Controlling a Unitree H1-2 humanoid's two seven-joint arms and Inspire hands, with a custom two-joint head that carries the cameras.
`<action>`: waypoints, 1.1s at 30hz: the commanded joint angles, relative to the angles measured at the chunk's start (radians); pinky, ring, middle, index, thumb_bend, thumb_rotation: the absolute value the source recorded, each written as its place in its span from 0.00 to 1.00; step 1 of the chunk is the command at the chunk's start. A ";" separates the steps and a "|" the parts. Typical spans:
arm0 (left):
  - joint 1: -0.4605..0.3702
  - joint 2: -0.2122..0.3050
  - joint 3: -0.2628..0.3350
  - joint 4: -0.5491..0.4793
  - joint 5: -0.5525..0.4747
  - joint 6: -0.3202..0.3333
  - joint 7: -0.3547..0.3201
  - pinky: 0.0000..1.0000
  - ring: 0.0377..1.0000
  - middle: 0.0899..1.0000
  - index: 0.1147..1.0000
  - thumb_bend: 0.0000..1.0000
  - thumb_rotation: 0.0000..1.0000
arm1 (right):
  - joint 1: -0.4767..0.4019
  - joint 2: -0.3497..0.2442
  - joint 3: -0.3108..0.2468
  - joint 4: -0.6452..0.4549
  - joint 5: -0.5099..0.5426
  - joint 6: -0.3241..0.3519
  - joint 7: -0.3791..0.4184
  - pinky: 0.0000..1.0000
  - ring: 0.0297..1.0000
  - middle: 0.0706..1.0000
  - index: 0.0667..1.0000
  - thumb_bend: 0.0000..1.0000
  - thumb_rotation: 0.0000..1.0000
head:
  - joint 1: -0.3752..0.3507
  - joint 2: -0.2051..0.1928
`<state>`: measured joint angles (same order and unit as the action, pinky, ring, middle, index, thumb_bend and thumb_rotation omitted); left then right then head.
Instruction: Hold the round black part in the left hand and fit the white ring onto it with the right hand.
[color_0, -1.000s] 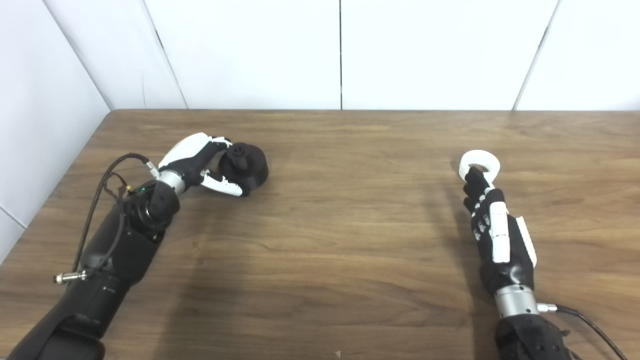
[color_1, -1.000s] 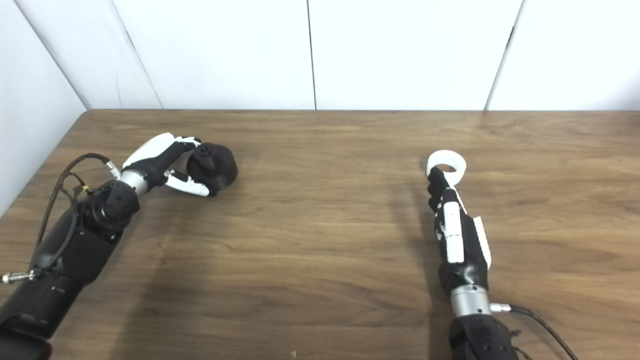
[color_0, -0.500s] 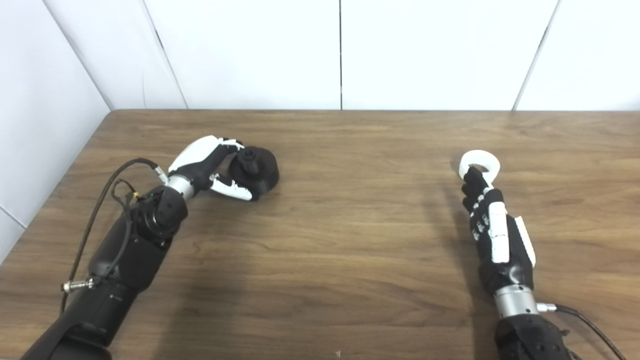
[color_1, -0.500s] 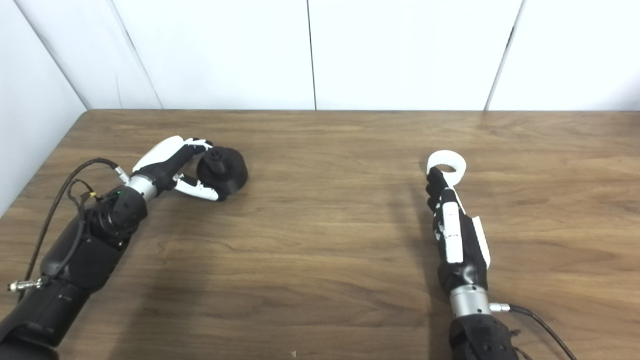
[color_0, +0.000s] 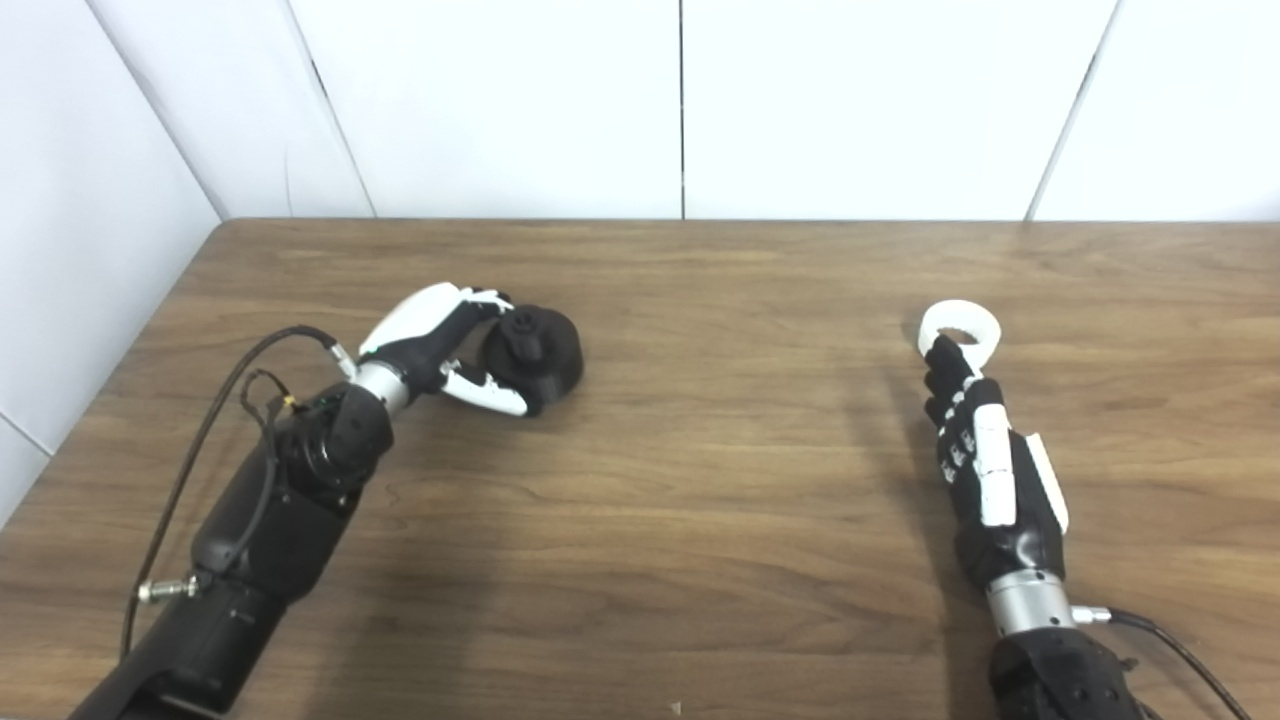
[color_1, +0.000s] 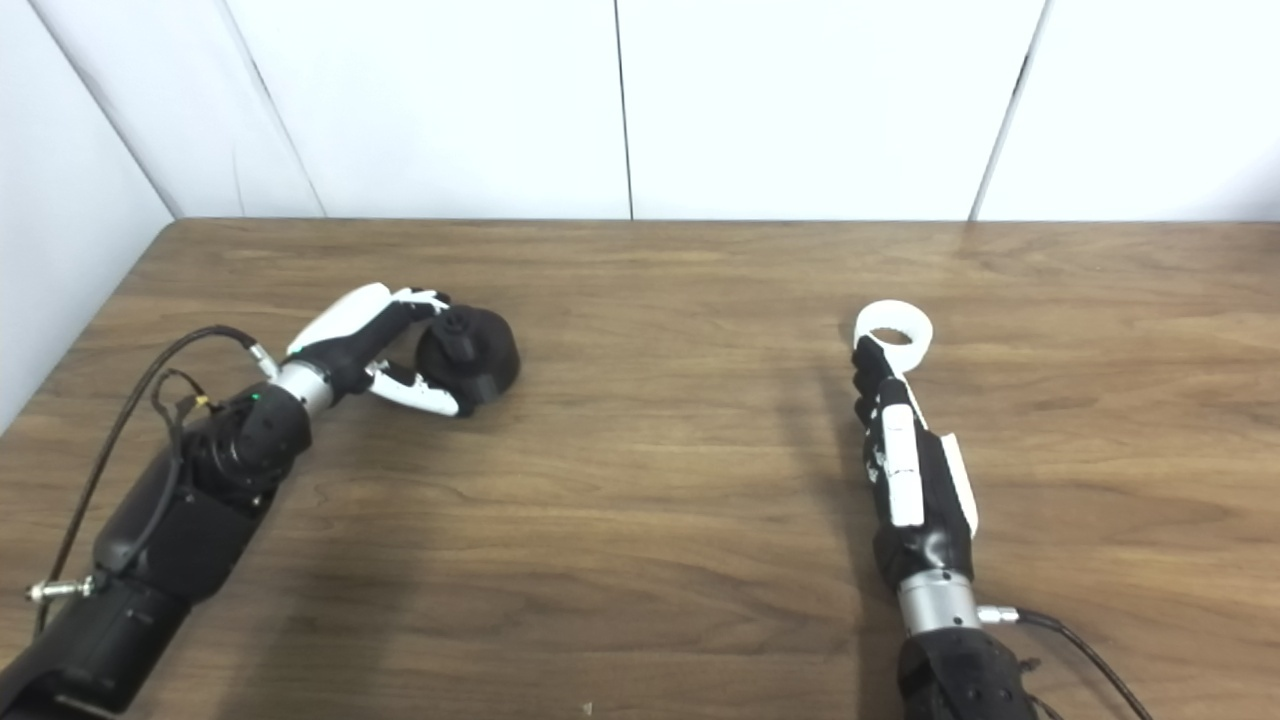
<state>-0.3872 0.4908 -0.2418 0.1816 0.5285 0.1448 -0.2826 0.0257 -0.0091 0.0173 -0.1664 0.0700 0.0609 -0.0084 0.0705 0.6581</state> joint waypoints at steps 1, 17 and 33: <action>-0.013 0.018 -0.002 -0.048 0.007 0.000 -0.012 0.95 1.00 0.94 0.65 0.68 0.26 | 0.014 -0.009 -0.001 0.000 0.001 -0.018 0.017 1.00 0.98 0.95 0.93 0.52 1.00 | 0.001 0.000; 0.047 0.006 -0.048 -0.234 0.035 0.019 -0.095 0.90 1.00 0.94 0.64 0.69 0.27 | 0.010 -0.004 0.008 0.003 -0.011 -0.004 0.019 0.99 0.99 0.96 0.94 0.53 1.00 | 0.002 0.009; 0.127 -0.029 -0.117 -0.346 0.058 0.014 -0.145 0.91 1.00 0.94 0.63 0.69 0.27 | 0.002 -0.002 0.016 -0.001 -0.018 0.007 0.021 1.00 0.99 0.96 0.95 0.54 1.00 | -0.004 0.018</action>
<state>-0.2551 0.4599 -0.3433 -0.1393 0.5838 0.1790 -0.4078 0.0238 -0.0092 0.0262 -0.1662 0.0551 0.0691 -0.0040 0.0660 0.6750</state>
